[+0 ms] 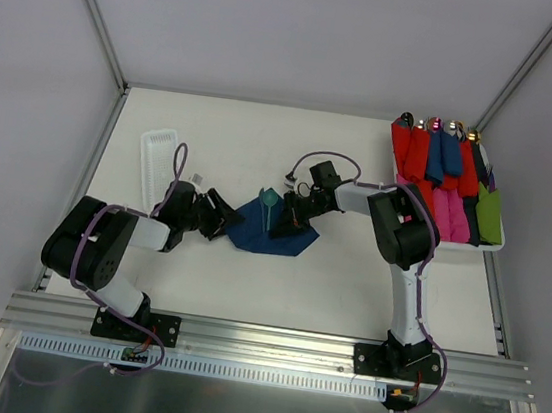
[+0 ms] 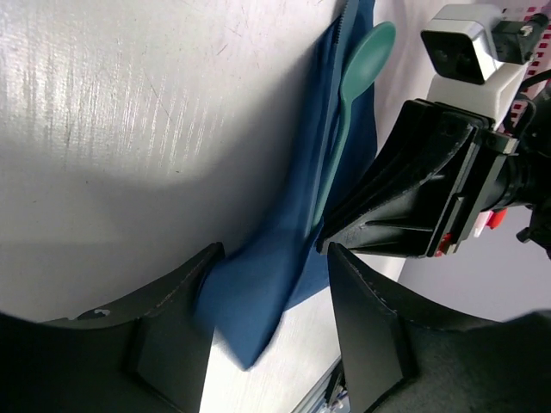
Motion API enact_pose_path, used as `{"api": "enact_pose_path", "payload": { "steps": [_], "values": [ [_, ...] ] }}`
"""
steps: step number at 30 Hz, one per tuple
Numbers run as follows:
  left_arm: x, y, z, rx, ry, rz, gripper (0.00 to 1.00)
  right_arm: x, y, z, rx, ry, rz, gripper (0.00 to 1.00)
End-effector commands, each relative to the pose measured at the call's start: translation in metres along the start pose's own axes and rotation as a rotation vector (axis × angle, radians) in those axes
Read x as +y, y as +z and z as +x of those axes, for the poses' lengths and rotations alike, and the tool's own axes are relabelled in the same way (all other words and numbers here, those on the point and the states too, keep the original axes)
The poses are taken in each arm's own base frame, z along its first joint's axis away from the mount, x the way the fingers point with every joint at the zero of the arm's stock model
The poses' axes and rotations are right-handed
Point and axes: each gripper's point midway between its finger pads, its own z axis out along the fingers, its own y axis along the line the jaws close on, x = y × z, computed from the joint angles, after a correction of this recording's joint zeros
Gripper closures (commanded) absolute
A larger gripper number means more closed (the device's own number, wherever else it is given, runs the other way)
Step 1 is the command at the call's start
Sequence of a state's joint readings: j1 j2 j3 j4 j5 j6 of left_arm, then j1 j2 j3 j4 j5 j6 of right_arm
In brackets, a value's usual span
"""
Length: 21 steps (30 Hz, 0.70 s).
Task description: Place the utensils on the paper napkin and roll it up
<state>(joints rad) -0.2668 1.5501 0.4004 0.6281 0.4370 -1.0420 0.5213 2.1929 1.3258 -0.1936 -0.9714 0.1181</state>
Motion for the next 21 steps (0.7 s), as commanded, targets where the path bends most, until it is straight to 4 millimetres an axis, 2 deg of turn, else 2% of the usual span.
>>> {"api": "enact_pose_path", "payload": {
  "steps": [1, 9, 14, 18, 20, 21],
  "values": [
    [0.010, 0.000, -0.003, -0.042, -0.022, 0.002, 0.47, -0.004, 0.001, -0.005, -0.005, -0.020, 0.029, 0.87],
    [0.009, -0.008, -0.008, -0.089, -0.053, 0.067, 0.46, -0.004, 0.000, -0.006, -0.008, -0.019, 0.030, 0.87],
    [-0.006, -0.014, -0.016, -0.099, -0.030, 0.090, 0.52, -0.004, 0.000, -0.006, -0.009, -0.019, 0.033, 0.87],
    [-0.020, -0.020, -0.022, -0.106, 0.013, 0.088, 0.63, -0.006, 0.001, -0.006, -0.009, -0.013, 0.038, 0.87],
    [-0.019, -0.021, -0.019, -0.088, 0.026, 0.067, 0.68, -0.006, 0.001, -0.005, -0.007, -0.013, 0.040, 0.87],
    [-0.023, -0.022, -0.020, -0.087, 0.036, 0.074, 0.75, -0.007, 0.001, -0.006, -0.009, -0.012, 0.041, 0.87]
  ]
}}
